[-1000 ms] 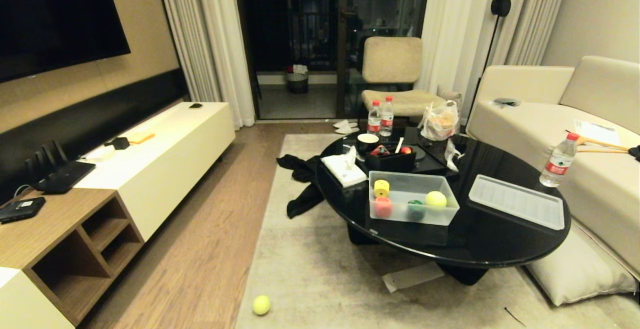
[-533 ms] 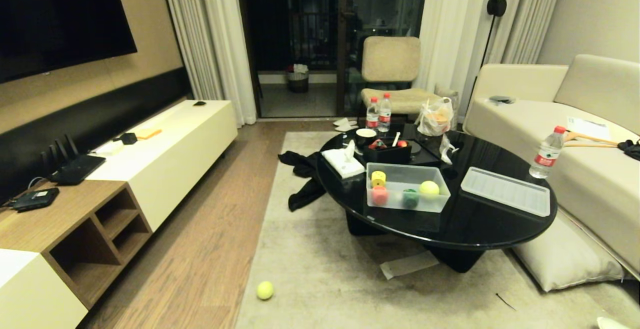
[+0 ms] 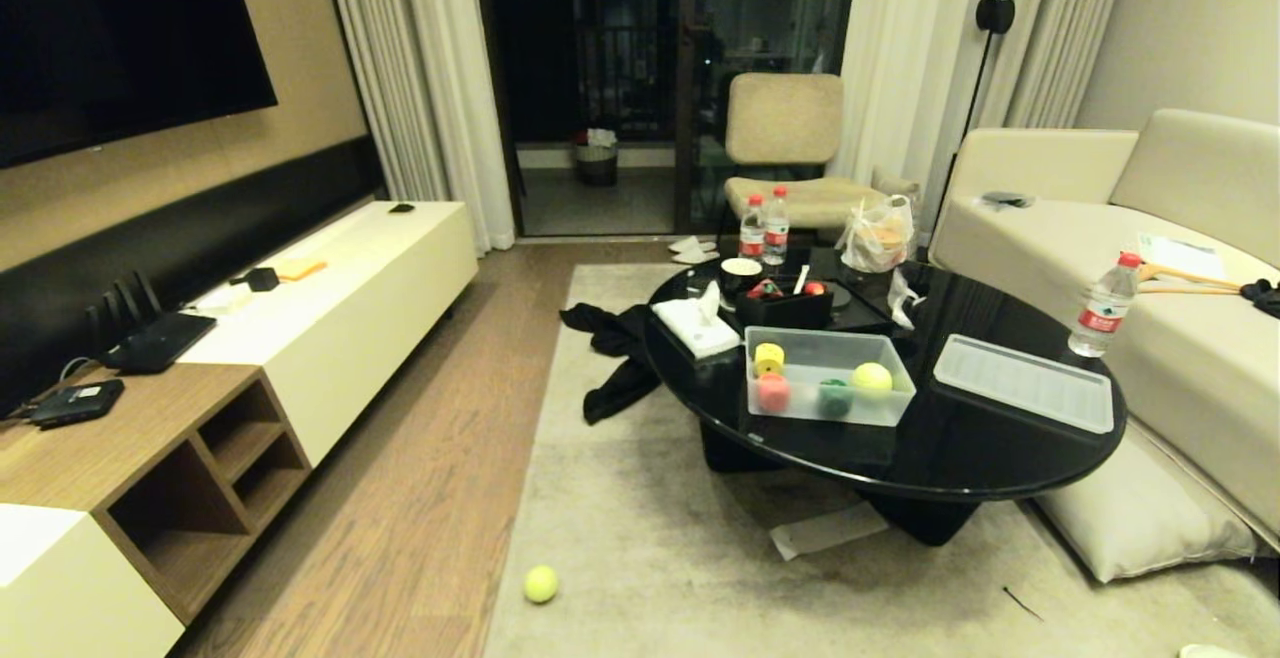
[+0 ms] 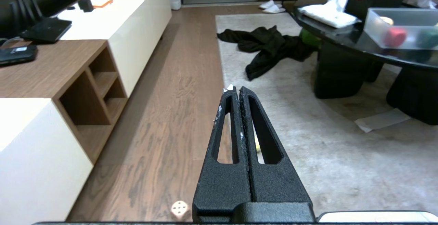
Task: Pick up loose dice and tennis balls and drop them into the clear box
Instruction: Find toys out of the box
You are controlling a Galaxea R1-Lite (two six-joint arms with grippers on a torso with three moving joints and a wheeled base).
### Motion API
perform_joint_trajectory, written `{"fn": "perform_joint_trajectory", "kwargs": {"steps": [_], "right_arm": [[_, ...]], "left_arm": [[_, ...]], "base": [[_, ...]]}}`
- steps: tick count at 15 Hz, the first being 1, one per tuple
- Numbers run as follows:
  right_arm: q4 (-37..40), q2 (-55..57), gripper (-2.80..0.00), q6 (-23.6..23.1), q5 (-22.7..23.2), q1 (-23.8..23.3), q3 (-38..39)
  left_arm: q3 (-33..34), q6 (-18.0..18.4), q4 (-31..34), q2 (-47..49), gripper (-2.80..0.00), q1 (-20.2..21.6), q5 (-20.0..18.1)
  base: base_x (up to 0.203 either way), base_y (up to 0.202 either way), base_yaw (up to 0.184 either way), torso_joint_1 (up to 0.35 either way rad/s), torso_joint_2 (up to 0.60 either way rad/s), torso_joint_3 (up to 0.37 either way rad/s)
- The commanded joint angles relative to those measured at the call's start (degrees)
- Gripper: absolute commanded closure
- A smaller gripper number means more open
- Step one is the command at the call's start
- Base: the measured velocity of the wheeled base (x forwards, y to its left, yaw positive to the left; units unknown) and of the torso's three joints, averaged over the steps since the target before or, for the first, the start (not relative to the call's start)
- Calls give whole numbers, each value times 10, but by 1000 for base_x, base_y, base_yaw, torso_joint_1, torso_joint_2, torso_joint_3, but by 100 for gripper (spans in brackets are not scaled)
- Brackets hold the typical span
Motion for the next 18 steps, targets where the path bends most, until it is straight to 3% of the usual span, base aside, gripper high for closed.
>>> {"fn": "perform_joint_trajectory", "kwargs": {"steps": [1,18], "right_arm": [[0,0,0,0,0,0,1],[0,0,0,0,0,0,1]], "left_arm": [[1,0,0,0,0,0,0],[1,0,0,0,0,0,0]], "base": [[0,204,-14,3,2,-2],[0,177,3,3,3,3]]}}
